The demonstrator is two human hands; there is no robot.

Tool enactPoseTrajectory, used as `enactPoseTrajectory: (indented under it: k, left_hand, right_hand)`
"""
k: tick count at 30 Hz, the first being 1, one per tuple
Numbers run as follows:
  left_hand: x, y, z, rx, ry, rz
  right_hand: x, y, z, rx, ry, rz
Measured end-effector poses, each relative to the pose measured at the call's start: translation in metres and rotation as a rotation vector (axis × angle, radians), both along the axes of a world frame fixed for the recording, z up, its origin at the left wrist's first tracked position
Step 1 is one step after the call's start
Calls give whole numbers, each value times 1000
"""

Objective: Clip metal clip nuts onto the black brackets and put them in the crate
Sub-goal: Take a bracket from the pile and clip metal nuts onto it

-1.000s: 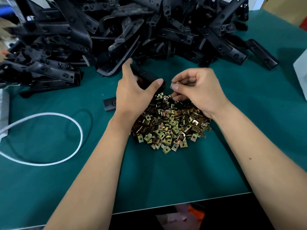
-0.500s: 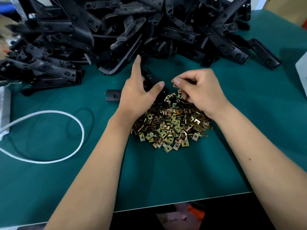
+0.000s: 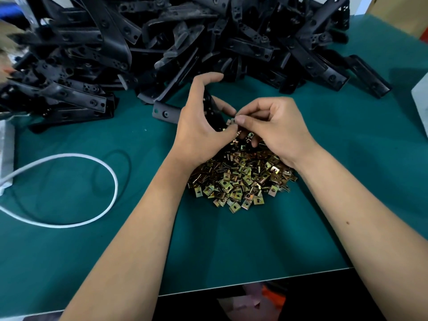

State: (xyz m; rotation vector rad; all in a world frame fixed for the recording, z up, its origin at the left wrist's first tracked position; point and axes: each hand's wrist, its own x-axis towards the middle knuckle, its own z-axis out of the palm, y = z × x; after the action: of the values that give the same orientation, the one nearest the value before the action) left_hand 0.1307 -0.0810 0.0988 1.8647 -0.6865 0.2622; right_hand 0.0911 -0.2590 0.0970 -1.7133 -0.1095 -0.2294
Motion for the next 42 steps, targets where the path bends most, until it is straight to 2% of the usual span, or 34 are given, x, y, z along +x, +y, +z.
enactPoseTrajectory:
  k: [2,7,15,27,30,36,42]
  left_hand:
    - [2,2,-1,-29,7,4]
    - [5,4,2,42,4,-21]
    - [1,3,6,157,-117,82]
    - [5,-2,5,135,-57,142]
    - [5,-7,5,137,-78,146]
    - [4,-10,8,194,-86,138]
    - [2,-11,10,248,-97,147]
  right_hand:
    - [0,-1,0,26,17,-5]
    - [0,-1,-1,47,34,-12]
    - [0,3,-2,59,-6,-50]
    - [-8,14,-1,-193,-244,-235]
    - [-8,14,-2,-180,-252,-289]
    - [-3,8,-3,-88,-141,-275]
    - [-5,9,-1,-284,-239,-286]
